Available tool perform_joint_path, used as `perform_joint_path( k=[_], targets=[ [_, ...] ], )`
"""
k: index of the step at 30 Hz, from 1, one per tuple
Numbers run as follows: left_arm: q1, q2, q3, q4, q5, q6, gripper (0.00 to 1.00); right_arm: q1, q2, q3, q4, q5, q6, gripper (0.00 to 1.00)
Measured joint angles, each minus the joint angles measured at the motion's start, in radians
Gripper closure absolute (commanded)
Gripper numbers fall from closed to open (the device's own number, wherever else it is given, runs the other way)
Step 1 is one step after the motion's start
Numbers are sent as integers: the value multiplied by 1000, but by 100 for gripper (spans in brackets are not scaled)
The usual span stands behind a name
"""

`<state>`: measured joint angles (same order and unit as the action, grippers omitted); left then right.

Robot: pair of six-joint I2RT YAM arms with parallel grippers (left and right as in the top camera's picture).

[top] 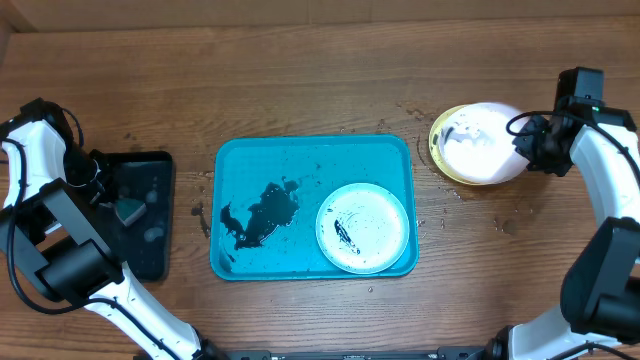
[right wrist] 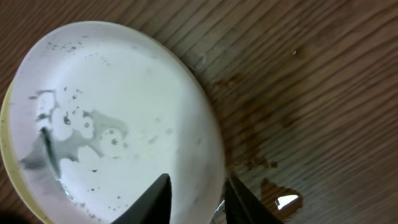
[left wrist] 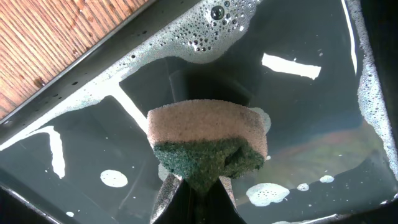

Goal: Clean dirty plates on tray and stack at the side
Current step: 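Lift the white plate with the right gripper and stack it on the yellow plate, then move the right gripper to the second white plate rim and grasp it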

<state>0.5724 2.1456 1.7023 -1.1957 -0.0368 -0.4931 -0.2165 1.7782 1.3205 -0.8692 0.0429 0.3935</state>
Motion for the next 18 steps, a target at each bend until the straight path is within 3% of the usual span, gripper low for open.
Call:
perform_joint_path(
  k=[2,3,4,7,10,13,18],
  targets=[
    [0,0,0,0,0,0,96,3,4,0,-6,-29,-4,87],
    [0,0,0,0,0,0,96,3,4,0,-13,-44,-5,88],
    [0,0,0,0,0,0,96,6,3,0,-23,-62,1,86],
    [0,0,0,0,0,0,96,27,-24,-1,-86,-178,-38,66],
    [0,0,0,0,0,0,96,82,-91,-1,-158,-289,-79,54],
    [0,0,0,0,1,0,96,221,-155,-1,-230,-320,-111,53],
    [0,0,0,-3,4,0,96,483,-157,-150,-89,-203,-140,59]
  ],
)
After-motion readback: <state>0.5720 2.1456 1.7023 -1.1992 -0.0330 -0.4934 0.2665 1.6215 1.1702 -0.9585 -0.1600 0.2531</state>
